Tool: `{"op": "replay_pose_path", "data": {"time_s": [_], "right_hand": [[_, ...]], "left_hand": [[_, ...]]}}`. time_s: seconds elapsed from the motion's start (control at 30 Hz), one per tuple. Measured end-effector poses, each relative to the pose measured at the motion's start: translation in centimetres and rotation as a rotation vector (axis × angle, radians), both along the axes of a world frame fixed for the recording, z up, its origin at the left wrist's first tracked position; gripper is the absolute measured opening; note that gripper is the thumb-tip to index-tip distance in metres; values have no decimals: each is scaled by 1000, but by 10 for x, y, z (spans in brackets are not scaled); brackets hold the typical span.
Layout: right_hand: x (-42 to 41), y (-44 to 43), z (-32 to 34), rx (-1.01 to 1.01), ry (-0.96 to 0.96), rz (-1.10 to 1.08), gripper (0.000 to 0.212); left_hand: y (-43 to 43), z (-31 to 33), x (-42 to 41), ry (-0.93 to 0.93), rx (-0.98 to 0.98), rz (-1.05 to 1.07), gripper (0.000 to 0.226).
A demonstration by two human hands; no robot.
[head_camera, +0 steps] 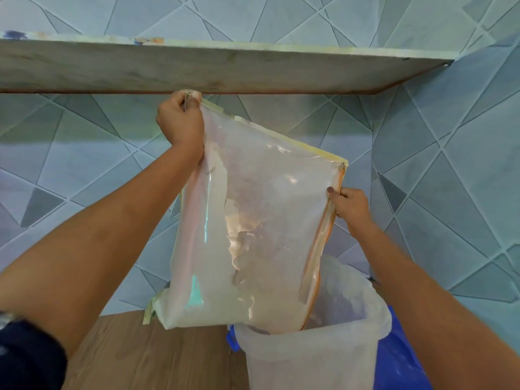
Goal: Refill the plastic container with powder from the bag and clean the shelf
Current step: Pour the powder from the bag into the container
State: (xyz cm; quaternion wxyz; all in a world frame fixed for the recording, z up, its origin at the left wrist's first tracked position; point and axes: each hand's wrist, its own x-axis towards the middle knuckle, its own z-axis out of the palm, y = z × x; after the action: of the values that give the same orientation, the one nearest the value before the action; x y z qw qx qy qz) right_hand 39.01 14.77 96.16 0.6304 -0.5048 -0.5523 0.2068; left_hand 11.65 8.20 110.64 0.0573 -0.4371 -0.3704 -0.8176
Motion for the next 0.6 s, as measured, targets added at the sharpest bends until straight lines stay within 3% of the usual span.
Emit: {"op": "replay_pose_path", "data": {"time_s": [0.23,0.6], "right_hand": [[16,0,-25,-77,25,60,24],[34,-8,-53,-185,6,61,29]], "left_hand": [[9,-4,22,79,-47,-43,17],[18,-10,56,227,-84,-53,19]]}}
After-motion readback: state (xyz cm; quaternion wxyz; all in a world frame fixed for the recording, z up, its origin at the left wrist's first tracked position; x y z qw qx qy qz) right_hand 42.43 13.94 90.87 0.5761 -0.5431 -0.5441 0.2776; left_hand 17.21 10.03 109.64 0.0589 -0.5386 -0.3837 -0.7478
